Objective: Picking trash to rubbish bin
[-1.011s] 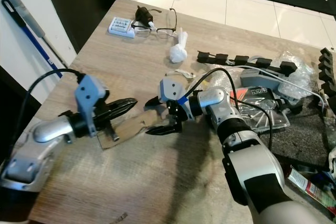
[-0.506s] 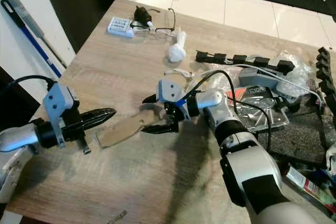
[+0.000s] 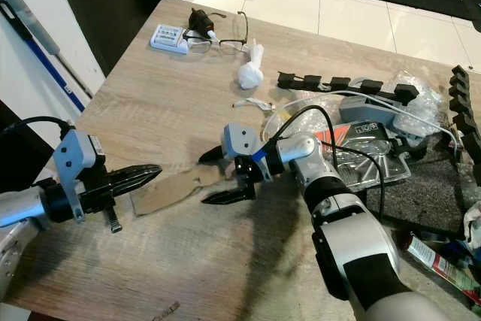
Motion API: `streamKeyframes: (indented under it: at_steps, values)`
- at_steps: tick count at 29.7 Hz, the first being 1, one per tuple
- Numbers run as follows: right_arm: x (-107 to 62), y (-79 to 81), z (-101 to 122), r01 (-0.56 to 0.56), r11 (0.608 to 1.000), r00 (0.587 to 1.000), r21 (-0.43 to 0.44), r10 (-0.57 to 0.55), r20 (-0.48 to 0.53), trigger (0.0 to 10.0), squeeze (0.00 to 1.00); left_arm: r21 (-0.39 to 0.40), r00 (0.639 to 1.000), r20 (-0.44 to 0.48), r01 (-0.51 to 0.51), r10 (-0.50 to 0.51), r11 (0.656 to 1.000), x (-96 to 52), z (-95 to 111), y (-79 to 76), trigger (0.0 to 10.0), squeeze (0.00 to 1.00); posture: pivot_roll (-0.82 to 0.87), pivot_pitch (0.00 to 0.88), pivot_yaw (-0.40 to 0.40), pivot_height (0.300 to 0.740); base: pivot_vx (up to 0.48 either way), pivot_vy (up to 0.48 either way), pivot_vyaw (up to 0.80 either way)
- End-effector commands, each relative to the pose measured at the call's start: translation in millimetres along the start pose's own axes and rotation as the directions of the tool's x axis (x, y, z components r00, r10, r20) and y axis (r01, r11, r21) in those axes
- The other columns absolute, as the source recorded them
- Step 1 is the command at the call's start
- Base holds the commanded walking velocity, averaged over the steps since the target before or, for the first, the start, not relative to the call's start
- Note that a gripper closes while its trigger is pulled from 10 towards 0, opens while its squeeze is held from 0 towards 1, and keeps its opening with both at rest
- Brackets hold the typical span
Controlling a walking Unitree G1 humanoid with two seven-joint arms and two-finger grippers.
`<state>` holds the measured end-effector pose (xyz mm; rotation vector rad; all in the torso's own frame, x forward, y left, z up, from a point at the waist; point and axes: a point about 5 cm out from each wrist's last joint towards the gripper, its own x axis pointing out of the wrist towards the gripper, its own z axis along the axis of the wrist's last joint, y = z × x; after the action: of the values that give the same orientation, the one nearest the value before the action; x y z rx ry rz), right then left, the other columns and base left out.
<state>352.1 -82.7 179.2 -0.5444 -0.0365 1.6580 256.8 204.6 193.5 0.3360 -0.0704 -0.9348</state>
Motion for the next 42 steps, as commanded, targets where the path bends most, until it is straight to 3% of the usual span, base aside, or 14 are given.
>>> streamKeyframes:
  at_steps: [1,3,20,29,34,42]
  values:
    - [-4.0,12.9,-17.6,-0.038,0.994,0.999,0.105,0.039,-0.011,2.1,0.00,0.007,0.999,-0.007,0.033,-0.033,0.999,0.2,-0.1,-6.4,10.0,0.00,0.02,0.304,-0.101,0.740,0.000,0.000,0.00]
    - [-5.5,14.3,-18.9,-0.060,0.990,0.998,0.128,0.062,-0.010,0.0,0.00,0.007,0.999,-0.007,0.035,-0.035,0.999,0.9,-0.5,-7.1,10.0,0.00,0.02,0.304,-0.101,0.740,0.000,0.000,0.00]
    - [-10.4,15.3,-19.2,-0.126,0.974,0.991,0.189,0.133,-0.024,0.0,0.00,0.006,0.999,-0.004,0.043,-0.043,0.999,3.8,-1.0,-6.9,10.0,0.00,0.02,0.301,-0.098,0.740,0.000,0.000,0.00]
    - [-17.7,18.5,-24.9,-0.147,0.957,0.980,0.248,0.175,-0.094,0.0,0.00,0.014,1.000,0.013,-0.004,0.004,1.000,6.1,-0.1,-0.1,10.0,0.00,0.01,0.300,-0.100,0.740,0.000,0.000,0.00]
    - [-30.4,11.3,-15.4,-0.129,0.955,0.981,0.267,0.162,-0.105,0.0,0.00,0.017,1.000,0.016,-0.018,0.018,1.000,5.8,0.5,1.9,10.0,0.00,0.01,0.298,-0.102,0.740,0.000,0.000,0.00]
    - [-52.7,10.6,8.2,-0.129,0.954,0.990,0.269,0.140,-0.024,0.0,0.00,0.025,0.998,0.033,-0.049,0.048,0.998,7.8,0.6,4.4,10.0,0.00,0.01,0.290,-0.097,0.740,0.000,0.000,0.00]
